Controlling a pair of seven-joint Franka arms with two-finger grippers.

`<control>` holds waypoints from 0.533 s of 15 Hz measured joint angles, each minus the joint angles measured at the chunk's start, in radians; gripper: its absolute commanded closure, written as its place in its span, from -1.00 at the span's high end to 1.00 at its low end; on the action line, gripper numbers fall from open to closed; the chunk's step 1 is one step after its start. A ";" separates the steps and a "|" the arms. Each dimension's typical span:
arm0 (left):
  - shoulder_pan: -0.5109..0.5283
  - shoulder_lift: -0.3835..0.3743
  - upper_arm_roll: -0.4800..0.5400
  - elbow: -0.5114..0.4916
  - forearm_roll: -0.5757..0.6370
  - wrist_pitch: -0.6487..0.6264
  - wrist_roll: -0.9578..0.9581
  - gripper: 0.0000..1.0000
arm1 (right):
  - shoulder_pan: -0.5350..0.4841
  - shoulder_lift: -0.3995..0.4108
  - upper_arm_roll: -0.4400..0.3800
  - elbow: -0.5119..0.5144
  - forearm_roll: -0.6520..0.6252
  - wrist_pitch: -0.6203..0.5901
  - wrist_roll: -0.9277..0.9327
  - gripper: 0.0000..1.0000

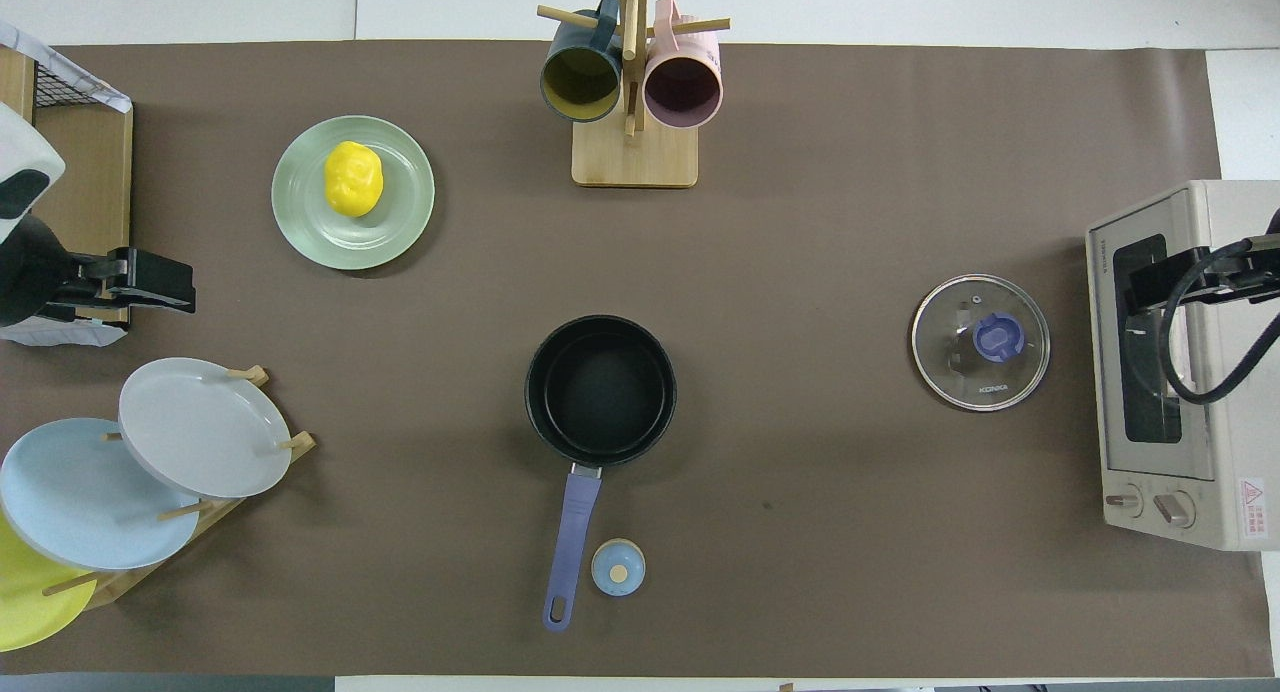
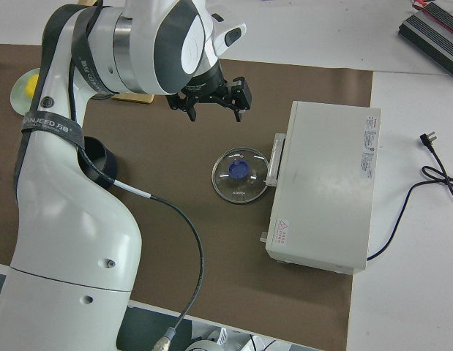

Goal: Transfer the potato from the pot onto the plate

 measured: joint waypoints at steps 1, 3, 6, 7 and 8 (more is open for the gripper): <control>-0.003 0.000 0.002 0.012 0.000 -0.006 0.010 1.00 | 0.000 0.000 0.000 0.000 0.000 0.000 0.000 1.00; -0.005 0.000 0.002 0.020 0.000 -0.011 0.019 1.00 | 0.000 0.000 0.000 0.000 0.000 0.000 0.000 1.00; -0.005 0.002 0.003 0.017 0.000 -0.023 0.019 1.00 | 0.000 0.000 0.000 0.000 0.000 0.000 0.000 1.00; -0.005 0.003 0.005 0.016 0.000 -0.026 0.019 1.00 | 0.000 0.000 0.000 0.000 0.000 0.000 0.000 1.00; -0.005 0.003 0.006 0.016 -0.004 -0.027 0.019 1.00 | 0.000 0.000 0.000 0.000 0.000 0.000 0.000 1.00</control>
